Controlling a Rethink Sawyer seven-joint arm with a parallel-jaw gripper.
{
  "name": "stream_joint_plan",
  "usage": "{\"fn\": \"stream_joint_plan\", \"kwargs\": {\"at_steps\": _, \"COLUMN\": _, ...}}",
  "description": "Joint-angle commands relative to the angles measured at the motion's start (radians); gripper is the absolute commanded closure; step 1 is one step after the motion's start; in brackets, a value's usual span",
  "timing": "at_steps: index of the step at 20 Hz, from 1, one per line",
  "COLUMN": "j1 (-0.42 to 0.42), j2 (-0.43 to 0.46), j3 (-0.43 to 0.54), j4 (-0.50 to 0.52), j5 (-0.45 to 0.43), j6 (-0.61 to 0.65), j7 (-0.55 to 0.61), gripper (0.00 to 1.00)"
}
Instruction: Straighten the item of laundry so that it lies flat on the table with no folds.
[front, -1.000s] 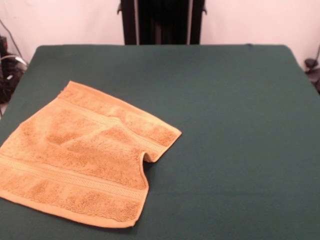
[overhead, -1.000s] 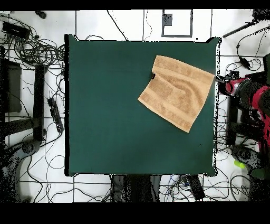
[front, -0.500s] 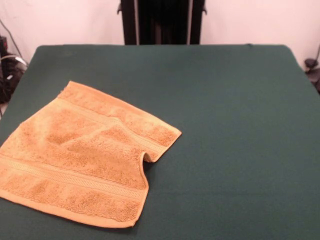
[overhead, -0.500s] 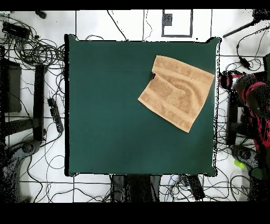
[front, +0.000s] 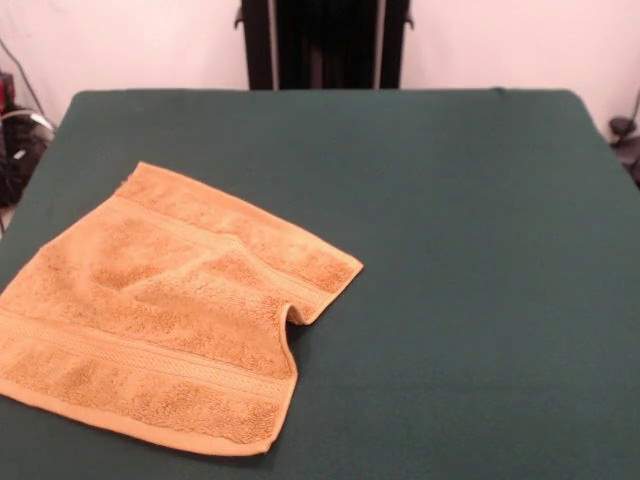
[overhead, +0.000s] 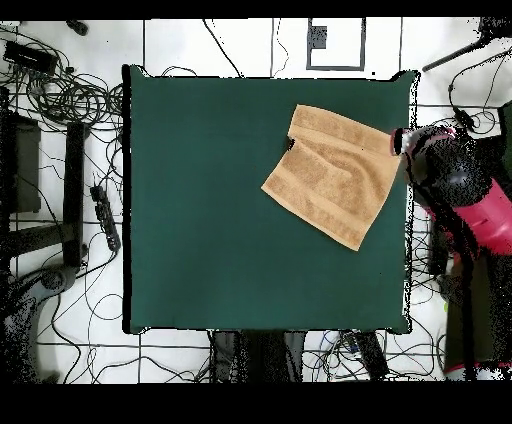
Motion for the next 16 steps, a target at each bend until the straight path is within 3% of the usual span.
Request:
{"fn": "stream_joint_plan", "kwargs": {"at_steps": 1, "j1": 0.118, "j2": -0.058, "j3": -0.163, "j4": 0.1, "j5": 0.022, "j6": 0.079, "j7": 0.389, "gripper": 0.0}}
{"fn": "stream_joint_plan", "kwargs": {"at_steps": 9, "j1": 0.108, "j2": -0.072, "j3": -0.124, "j4": 0.207, "j5": 0.011, "j6": -0.102, "j7": 0.439, "gripper": 0.0}}
{"fn": "stream_joint_plan", "kwargs": {"at_steps": 16, "j1": 0.198, "j2": -0.046, "j3": -0.218, "j4": 0.216, "j5": 0.038, "j6": -0.137, "j7": 0.512, "gripper": 0.0}}
